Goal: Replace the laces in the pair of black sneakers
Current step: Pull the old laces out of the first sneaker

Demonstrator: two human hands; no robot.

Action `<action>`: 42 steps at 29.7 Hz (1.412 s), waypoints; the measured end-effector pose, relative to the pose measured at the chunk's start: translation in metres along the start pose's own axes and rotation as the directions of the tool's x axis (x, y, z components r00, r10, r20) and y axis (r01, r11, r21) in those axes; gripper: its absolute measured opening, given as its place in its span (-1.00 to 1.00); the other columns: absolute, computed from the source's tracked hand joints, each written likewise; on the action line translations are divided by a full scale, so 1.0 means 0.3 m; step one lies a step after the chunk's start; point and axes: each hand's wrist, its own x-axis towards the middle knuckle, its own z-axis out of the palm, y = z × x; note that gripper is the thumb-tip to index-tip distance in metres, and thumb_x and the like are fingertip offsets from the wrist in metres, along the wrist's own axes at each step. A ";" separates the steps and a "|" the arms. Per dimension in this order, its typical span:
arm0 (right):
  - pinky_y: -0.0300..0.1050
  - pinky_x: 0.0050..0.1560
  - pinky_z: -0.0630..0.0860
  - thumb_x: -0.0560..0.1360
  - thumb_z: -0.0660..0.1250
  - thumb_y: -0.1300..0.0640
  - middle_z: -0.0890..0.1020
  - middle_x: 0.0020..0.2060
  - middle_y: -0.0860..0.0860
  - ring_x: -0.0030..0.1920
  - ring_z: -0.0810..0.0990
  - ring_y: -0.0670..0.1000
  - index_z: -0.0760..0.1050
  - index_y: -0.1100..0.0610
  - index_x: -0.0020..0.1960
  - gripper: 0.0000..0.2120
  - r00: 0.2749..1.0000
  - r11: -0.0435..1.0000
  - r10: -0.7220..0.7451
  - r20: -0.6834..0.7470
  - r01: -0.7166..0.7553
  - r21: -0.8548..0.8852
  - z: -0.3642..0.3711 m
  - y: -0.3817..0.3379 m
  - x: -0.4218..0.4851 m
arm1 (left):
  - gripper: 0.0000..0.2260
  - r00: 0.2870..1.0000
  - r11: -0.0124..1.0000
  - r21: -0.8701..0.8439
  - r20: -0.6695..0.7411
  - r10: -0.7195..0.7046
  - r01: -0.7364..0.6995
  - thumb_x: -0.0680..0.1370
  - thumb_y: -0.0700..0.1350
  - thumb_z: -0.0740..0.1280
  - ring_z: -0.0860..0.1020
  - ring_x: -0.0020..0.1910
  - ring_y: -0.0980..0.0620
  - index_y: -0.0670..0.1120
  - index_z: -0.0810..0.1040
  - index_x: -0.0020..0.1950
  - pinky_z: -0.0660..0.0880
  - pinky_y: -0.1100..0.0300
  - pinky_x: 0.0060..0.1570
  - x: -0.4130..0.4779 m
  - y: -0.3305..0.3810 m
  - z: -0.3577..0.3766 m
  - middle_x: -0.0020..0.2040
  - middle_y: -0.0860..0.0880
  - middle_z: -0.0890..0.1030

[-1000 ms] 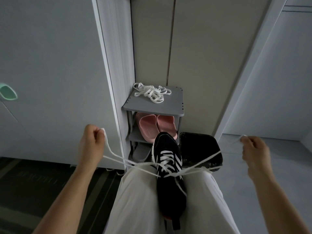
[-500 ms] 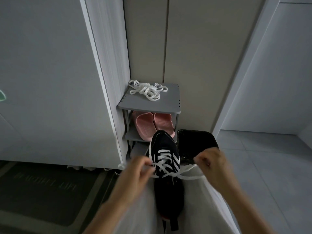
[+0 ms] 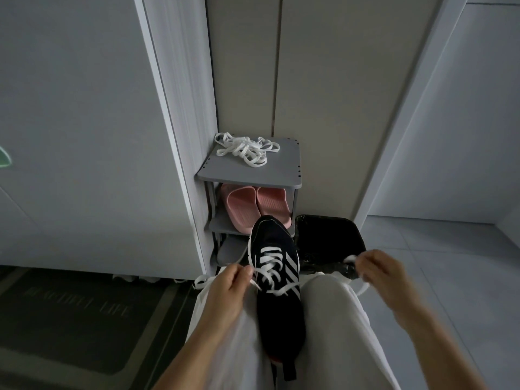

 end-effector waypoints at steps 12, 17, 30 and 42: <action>-0.51 -0.17 0.33 0.43 0.38 0.06 0.43 -0.20 -0.17 -0.29 0.40 -0.24 0.36 0.05 -0.04 -0.78 0.943 0.858 -0.170 0.286 0.284 -0.428 0.230 -0.096 -0.138 | -0.78 0.957 0.907 0.322 0.196 0.216 -0.271 0.56 -0.03 0.26 0.49 -0.26 0.24 0.04 0.43 -0.29 0.32 0.40 -0.29 -0.020 -0.025 -0.031 -0.35 0.20 0.52; -0.41 -0.24 0.40 0.35 0.43 -0.06 0.54 -0.31 -0.15 -0.28 0.49 -0.21 0.47 -0.03 -0.15 -0.81 0.970 0.866 -0.139 0.197 0.216 -0.452 0.220 -0.075 -0.148 | -0.78 0.926 0.849 0.371 0.188 0.328 -0.376 0.59 -0.04 0.21 0.42 -0.32 0.19 -0.09 0.41 -0.22 0.28 0.37 -0.33 -0.046 -0.023 -0.007 -0.43 0.11 0.36; -0.39 -0.14 0.42 0.40 0.42 -0.05 0.50 -0.14 -0.23 -0.10 0.48 -0.29 0.46 -0.18 -0.20 -0.87 0.914 0.897 -0.157 0.375 0.291 -0.334 0.195 -0.050 -0.117 | -0.78 0.912 0.858 0.312 0.183 0.368 -0.408 0.55 -0.12 0.26 0.43 -0.32 0.19 0.06 0.35 -0.28 0.29 0.40 -0.34 -0.043 -0.051 -0.017 -0.43 0.15 0.40; -0.03 -0.16 0.56 0.44 0.31 -0.11 0.59 -0.35 -0.24 -0.33 0.54 -0.15 0.42 -0.21 -0.16 -0.94 0.930 0.881 -0.126 0.344 0.265 -0.393 0.175 -0.014 -0.121 | -0.88 0.923 0.901 0.223 0.189 0.334 -0.372 0.49 0.05 0.18 0.46 -0.31 0.14 0.07 0.41 -0.21 0.30 0.38 -0.33 -0.046 -0.066 0.000 -0.24 0.20 0.50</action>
